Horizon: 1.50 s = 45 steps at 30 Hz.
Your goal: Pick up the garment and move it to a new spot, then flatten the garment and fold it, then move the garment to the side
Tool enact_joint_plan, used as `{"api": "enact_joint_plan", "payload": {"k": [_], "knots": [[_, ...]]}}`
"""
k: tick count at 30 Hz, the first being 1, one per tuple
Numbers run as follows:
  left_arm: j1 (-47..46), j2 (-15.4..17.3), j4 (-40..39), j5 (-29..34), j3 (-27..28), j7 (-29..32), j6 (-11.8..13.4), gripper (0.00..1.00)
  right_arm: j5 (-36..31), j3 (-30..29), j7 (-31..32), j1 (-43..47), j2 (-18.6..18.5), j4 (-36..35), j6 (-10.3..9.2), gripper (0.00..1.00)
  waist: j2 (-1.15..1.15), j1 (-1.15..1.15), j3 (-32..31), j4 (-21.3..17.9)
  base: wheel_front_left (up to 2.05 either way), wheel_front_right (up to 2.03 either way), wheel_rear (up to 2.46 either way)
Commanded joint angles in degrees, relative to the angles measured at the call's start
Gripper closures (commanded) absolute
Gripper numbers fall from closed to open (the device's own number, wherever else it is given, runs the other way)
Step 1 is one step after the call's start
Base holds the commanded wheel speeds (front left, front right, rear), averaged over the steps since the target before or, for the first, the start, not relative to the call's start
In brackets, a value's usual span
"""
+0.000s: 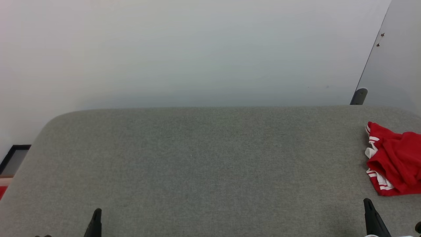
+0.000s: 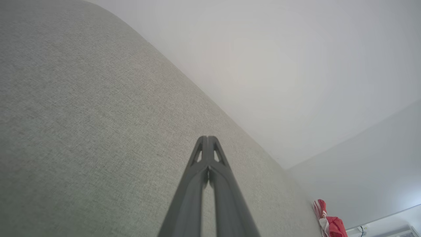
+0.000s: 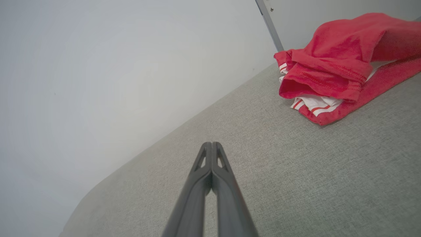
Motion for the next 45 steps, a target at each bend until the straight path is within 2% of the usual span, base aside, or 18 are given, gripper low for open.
{"api": "enact_joint_plan", "payload": {"k": [1, 21, 45], "knots": [[-1.5, 0.2, -0.5, -1.4, 0.5, 0.3, -0.1, 1.0, 2.0, -0.3, 0.3, -1.6, 0.0, -0.5, -0.02, 1.0, 0.0, 0.0, 0.1, 0.0, 0.0, 0.0, 0.0], [-5.3, -2.6, 0.3, -12.1, 1.6, 4.0, -0.1, 1.0, 17.5, -0.5, 4.0, -4.8, 0.5, 0.3, -0.02, 1.0, 0.0, 0.0, 1.6, -0.1, 0.0, 0.0, 0.0], [-8.9, -5.4, 1.0, -22.5, 2.6, 7.6, -0.2, 1.0, 32.6, -0.7, 7.6, -7.8, 1.0, 1.1, -0.03, 1.0, 0.0, 0.0, 3.4, -0.2, 0.0, 0.0, 0.0]]}}
